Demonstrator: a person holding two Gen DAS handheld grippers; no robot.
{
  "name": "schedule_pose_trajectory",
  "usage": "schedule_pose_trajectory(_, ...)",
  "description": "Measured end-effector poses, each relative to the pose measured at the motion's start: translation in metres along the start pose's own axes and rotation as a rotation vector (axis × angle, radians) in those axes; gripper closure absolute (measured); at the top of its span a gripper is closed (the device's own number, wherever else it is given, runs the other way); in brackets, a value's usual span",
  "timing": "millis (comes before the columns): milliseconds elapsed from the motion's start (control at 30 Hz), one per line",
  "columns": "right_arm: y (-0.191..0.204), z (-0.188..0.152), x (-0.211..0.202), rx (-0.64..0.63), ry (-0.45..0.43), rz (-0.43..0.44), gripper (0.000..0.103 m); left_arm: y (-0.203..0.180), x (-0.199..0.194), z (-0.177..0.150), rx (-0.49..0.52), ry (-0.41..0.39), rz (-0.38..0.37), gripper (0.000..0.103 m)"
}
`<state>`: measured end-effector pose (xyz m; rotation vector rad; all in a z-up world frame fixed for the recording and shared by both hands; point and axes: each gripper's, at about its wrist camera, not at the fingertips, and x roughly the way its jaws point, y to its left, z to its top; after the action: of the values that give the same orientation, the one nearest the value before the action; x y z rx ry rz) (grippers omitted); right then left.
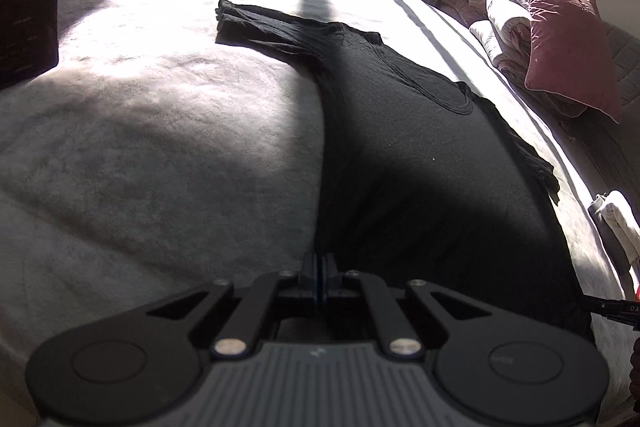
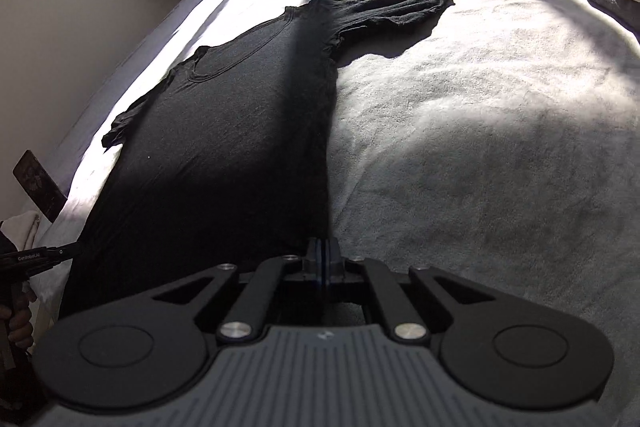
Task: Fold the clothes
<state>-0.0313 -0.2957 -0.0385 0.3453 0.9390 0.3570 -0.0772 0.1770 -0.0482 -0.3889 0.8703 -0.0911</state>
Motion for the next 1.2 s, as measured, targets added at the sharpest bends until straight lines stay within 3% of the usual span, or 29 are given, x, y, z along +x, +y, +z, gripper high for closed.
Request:
schedule_pose_trajectory(33,-0.002,-0.001,-0.001,0.015,0.004,0.008,0.098,0.001,0.000,0.001,-0.009,0.012,-0.013,0.099)
schedule_pose_trajectory(67,-0.003,-0.002,-0.004,0.031,0.006,0.014,0.090,0.004,-0.001,0.003,-0.035,0.033,-0.038,0.093)
schedule_pose_trajectory(167,-0.004,-0.004,-0.012,0.073,0.042,0.041,0.087,0.008,-0.003,0.005,-0.092,0.101,-0.095,0.072)
schedule_pose_trajectory(200,-0.004,-0.006,-0.013,0.079,0.064,0.045,0.084,0.007,-0.003,0.004,-0.097,0.125,-0.100,0.072)
schedule_pose_trajectory(267,0.000,-0.010,-0.017,0.087,0.100,0.050,0.066,0.006,-0.004,0.003,-0.108,0.174,-0.110,0.072)
schedule_pose_trajectory(333,0.006,-0.017,-0.022,0.073,0.128,0.046,0.061,0.005,-0.005,0.000,-0.112,0.205,-0.115,0.072)
schedule_pose_trajectory(500,0.018,-0.043,-0.036,0.023,0.167,0.027,0.061,0.001,-0.012,-0.015,-0.108,0.213,-0.118,0.076)
schedule_pose_trajectory(567,0.021,-0.056,-0.041,0.013,0.169,0.030,0.061,0.001,-0.011,-0.021,-0.119,0.221,-0.129,0.101)
schedule_pose_trajectory(600,0.023,-0.061,-0.042,0.003,0.166,0.029,0.065,0.003,-0.011,-0.024,-0.131,0.219,-0.140,0.101)
schedule_pose_trajectory(667,0.025,-0.069,-0.048,-0.012,0.155,0.020,0.097,0.004,-0.019,-0.028,-0.141,0.189,-0.134,0.101)
schedule_pose_trajectory(733,0.024,-0.073,-0.054,-0.022,0.138,0.005,0.098,0.006,-0.032,-0.027,-0.142,0.149,-0.118,0.102)
schedule_pose_trajectory(800,0.017,-0.071,-0.064,-0.013,0.099,-0.036,0.098,0.009,-0.043,-0.026,-0.138,0.113,-0.098,0.102)
schedule_pose_trajectory(933,0.007,-0.071,-0.064,0.033,0.093,-0.051,0.096,0.011,-0.030,-0.029,-0.124,0.167,-0.081,0.101)
schedule_pose_trajectory(1100,0.014,-0.076,-0.076,0.058,0.055,-0.064,0.069,0.013,-0.037,-0.036,-0.158,0.187,-0.133,0.097)
schedule_pose_trajectory(1200,0.030,-0.087,-0.090,-0.007,0.005,-0.104,0.066,0.010,-0.038,-0.043,-0.143,0.188,-0.132,0.097)
